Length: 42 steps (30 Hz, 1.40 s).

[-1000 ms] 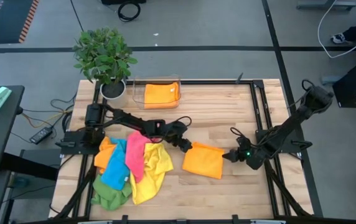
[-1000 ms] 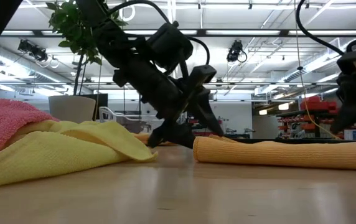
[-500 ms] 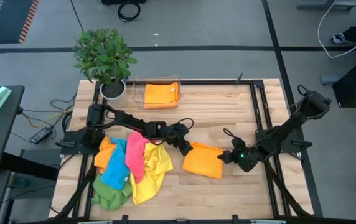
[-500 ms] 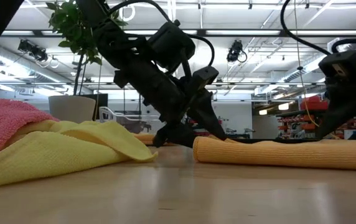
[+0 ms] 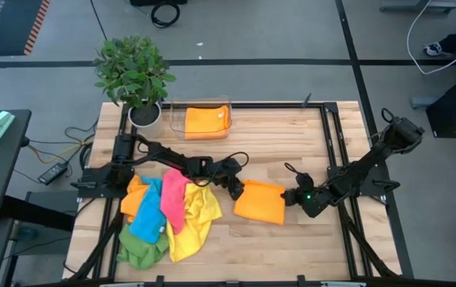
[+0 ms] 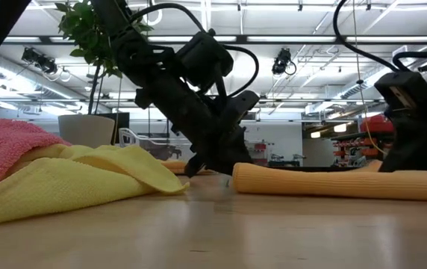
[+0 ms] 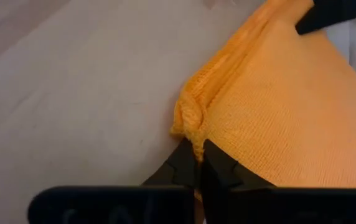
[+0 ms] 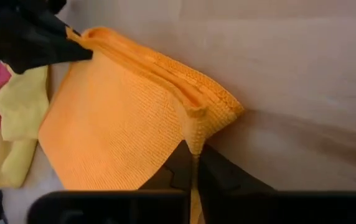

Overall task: Fold microfiber towels
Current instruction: Stack the folded right orange microfiber cloth on top of the orange microfiber cloth in the transparent bin

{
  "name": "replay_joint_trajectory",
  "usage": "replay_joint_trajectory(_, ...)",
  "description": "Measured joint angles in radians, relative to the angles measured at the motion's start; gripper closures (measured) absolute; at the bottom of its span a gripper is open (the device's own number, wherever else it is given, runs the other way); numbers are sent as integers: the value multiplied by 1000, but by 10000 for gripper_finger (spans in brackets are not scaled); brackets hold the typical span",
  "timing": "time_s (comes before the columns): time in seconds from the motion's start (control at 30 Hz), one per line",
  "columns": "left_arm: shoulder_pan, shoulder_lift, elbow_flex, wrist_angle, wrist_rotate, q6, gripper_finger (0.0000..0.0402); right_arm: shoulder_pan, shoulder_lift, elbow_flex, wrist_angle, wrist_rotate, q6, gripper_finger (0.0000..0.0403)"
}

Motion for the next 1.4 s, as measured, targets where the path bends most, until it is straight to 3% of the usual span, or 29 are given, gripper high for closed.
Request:
replay_joint_trajectory(0.2, 8, -21, 0, 12, -9, 54, 393, -4, -9, 12, -26, 70, -58, 398)
replay_joint_trajectory(0.37, 24, -76, -5, -30, -58, 71, 393, -51, -25, 73, -65, 61, -166, 400)
replay_joint_trajectory(0.5, 25, -175, -3, -85, -116, 128, 393, -102, -41, 147, -115, 54, -293, 400)
replay_joint_trajectory(0.8, 22, -434, -2, -387, -289, 216, 393, -303, -128, 366, -228, 16, -673, 402)
replay_joint_trajectory(1.0, 25, -599, -1, -555, -442, 218, 393, -508, -131, 540, -235, -115, -936, 402)
replay_joint_trajectory(1.13, 44, -696, -1, -643, -566, 218, 393, -648, -67, 658, -251, -232, -1064, 402)
replay_joint_trajectory(1.23, 98, -760, -3, -695, -619, 272, 393, -735, 13, 755, -238, -313, -1146, 402)
replay_joint_trajectory(1.4, 260, -791, 0, -707, -620, 403, 393, -859, 197, 935, -251, -432, -1264, 402)
